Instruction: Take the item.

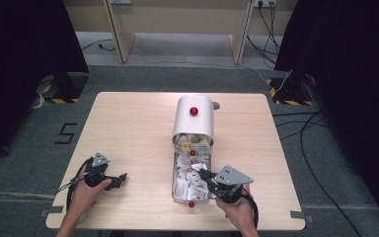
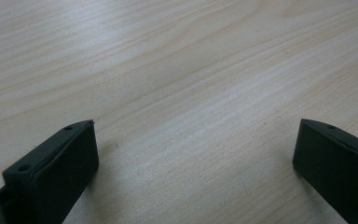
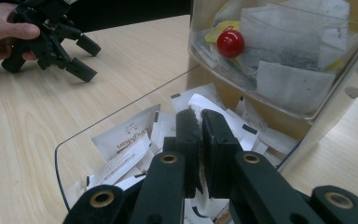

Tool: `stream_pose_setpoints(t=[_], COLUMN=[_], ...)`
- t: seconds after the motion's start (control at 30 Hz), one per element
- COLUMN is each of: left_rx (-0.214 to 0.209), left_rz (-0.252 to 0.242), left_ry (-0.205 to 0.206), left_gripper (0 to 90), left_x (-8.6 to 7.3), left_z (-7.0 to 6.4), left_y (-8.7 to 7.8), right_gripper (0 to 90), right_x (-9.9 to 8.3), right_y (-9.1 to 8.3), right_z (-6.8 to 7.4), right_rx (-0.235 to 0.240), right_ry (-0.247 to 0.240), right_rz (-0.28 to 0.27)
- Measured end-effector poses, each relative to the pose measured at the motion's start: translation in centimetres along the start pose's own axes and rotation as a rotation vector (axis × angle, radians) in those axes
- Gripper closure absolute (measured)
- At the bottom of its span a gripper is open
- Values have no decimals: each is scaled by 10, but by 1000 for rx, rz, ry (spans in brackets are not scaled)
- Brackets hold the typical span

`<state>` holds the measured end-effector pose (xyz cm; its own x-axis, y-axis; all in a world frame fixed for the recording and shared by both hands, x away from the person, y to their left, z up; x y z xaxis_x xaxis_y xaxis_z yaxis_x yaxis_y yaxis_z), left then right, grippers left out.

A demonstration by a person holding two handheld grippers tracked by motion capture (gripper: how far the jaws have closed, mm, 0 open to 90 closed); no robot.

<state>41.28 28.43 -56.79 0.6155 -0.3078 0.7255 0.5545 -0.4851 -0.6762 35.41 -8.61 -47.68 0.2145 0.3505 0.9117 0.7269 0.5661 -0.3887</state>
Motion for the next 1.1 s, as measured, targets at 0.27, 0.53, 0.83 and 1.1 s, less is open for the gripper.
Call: stream_pose_setpoints(t=[0.27, 0.53, 0.83, 1.1], left_rx=[0, 0, 0, 0], left_rz=[0, 0, -1, -1], left_ry=[0, 1, -1, 0], left_gripper=[0, 0, 0, 0], left_x=[0, 0, 0, 0], left_z=[0, 0, 0, 0], left_y=[0, 0, 0, 0], right_gripper=[862, 862, 863, 862], right_x=[5, 5, 8, 11], right_y=[-4, -6, -13, -18], right_z=[0, -1, -10, -15], right_rx=[-1, -5, -26, -45], right_ry=[1, 7, 12, 16], right_rz=[-14, -13, -30, -40])
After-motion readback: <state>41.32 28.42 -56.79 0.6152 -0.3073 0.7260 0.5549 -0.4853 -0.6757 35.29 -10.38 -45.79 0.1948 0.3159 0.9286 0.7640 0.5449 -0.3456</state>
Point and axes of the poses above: each handheld gripper's, and its own axes: y roughly forward along the jaws, x roughly out of its top, z roughly to its left, the point moved 6 cm from there along y, roughly forward along the jaws, and after that the axes turned 9 degrees about -x, right-handed, at the moved point
